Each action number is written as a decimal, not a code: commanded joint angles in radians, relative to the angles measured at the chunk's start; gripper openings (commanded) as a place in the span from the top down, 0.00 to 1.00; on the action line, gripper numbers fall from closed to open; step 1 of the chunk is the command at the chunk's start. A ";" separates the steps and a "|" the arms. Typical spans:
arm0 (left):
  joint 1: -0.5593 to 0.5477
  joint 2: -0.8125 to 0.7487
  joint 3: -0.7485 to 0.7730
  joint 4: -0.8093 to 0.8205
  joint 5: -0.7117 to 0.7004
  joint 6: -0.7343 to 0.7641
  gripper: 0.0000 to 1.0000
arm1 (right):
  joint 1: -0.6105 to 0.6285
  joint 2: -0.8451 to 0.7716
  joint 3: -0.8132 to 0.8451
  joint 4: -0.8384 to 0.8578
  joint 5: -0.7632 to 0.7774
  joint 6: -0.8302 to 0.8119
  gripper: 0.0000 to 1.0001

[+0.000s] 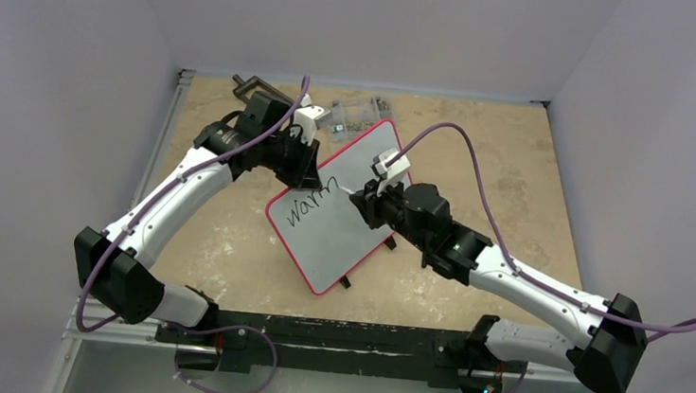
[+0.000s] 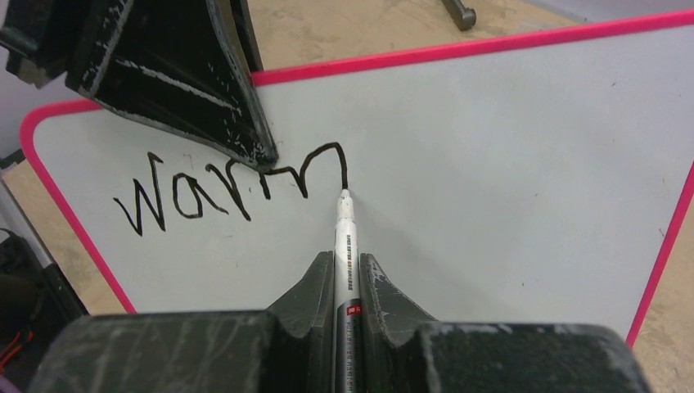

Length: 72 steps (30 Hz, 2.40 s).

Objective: Write a sentence on the whiteboard

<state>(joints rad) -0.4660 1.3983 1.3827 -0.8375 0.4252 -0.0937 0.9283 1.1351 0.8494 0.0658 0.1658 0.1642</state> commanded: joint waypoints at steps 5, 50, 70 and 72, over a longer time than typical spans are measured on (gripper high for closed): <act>0.008 -0.008 -0.022 -0.061 -0.265 0.118 1.00 | -0.005 -0.017 -0.033 -0.044 -0.053 0.015 1.00; -0.007 -0.019 -0.022 -0.056 -0.277 0.107 1.00 | -0.154 -0.184 -0.070 0.030 -0.155 0.107 1.00; -0.012 -0.017 -0.019 -0.061 -0.279 0.104 1.00 | -0.155 -0.090 -0.058 0.141 -0.240 0.092 1.00; -0.014 -0.018 -0.018 -0.061 -0.281 0.103 1.00 | -0.156 -0.079 -0.054 0.151 -0.240 0.093 1.00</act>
<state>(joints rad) -0.4850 1.3800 1.3811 -0.8463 0.4107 -0.0944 0.7765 1.0451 0.7677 0.1467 -0.0528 0.2710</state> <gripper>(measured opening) 0.093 0.085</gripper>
